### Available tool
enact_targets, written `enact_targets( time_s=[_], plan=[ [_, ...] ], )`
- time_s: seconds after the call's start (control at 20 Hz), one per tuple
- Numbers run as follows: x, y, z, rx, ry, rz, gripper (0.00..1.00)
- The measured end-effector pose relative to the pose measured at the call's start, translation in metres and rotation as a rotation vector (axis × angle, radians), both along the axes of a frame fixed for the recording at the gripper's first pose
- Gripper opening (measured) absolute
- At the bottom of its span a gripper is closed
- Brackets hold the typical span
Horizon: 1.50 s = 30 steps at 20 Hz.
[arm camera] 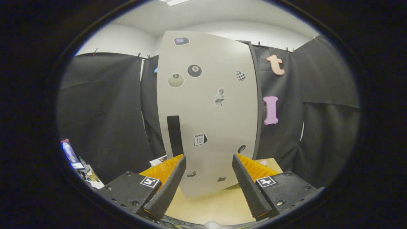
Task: Open the shoe cabinet door, grab the shoes and put them into the shoe cabinet, then close the shoe cabinet door.
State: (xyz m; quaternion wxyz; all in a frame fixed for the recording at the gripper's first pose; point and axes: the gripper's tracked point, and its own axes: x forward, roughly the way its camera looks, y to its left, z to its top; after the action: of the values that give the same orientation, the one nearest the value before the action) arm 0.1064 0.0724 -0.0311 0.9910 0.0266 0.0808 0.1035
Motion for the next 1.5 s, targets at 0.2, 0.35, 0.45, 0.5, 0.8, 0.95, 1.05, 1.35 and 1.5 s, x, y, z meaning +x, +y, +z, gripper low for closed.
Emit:
enact_targets(
  time_s=[0.2,0.35,0.45,0.5,0.8,0.95,1.05,1.35,1.5],
  plan=[
    [-0.013,-0.006,0.011,-0.002,-0.024,-0.06,0.96],
    [-0.028,-0.006,0.019,-0.007,-0.041,-0.076,0.96],
    [-0.042,-0.008,0.024,-0.014,-0.053,-0.085,0.96],
    [-0.049,-0.009,0.028,-0.018,-0.065,-0.09,0.96],
    [-0.087,-0.006,0.039,-0.025,-0.109,-0.104,0.96],
    [-0.099,-0.008,0.037,-0.035,-0.115,-0.116,0.96],
    [-0.107,-0.007,0.037,-0.039,-0.121,-0.114,0.96],
    [-0.12,-0.012,0.031,-0.047,-0.121,-0.13,0.97],
    [-0.122,-0.018,0.029,-0.042,-0.115,-0.139,0.97]
  ],
)
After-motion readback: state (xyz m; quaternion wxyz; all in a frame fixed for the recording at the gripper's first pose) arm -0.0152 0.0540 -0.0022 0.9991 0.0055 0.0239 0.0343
